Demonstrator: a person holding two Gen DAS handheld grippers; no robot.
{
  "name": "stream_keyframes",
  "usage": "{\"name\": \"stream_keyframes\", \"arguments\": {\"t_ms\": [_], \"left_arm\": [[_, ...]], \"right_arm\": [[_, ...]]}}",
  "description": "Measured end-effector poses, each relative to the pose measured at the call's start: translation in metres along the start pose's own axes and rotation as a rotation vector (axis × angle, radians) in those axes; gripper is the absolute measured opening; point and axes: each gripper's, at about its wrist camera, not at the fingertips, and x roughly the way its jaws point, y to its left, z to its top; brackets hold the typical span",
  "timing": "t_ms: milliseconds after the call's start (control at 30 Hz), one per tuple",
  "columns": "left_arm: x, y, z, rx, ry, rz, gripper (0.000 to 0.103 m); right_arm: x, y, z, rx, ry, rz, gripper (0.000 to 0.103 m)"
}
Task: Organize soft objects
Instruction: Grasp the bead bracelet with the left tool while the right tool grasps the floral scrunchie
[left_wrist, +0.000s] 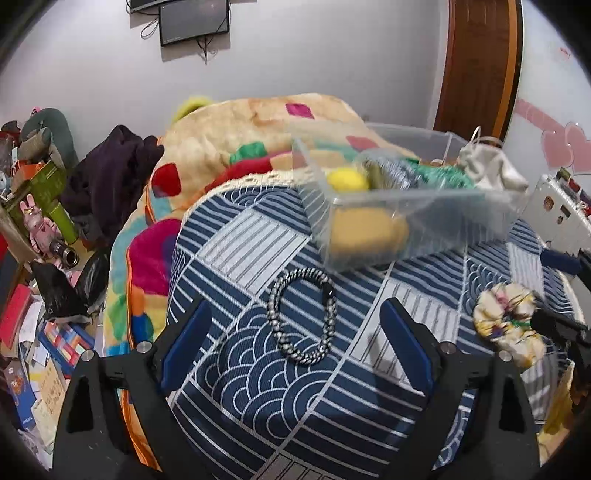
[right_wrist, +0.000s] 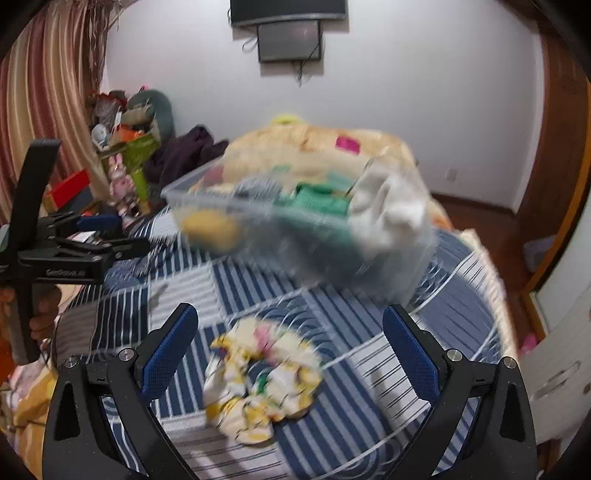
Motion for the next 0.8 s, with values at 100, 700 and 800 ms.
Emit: {"name": "stream_keyframes", "arguments": {"t_ms": [100,700,800], "left_arm": [[0.006,-0.001,-0.005,0.003,0.007,0.001,0.088],[0.016,0.0,-0.008,-0.019,0.058,-0.073,0.009],[0.009,0.001,-0.007,-0.025,0.046,-0.084,0.007]], "right_arm": [[0.012,0.0,-0.009,0.032,0.083,0.078,0.1],[0.017,-0.004,-0.028,0.009,0.111,0.08,0.022],[0.013,-0.009,-0.025,0.026,0.093,0.086,0.02]]}}
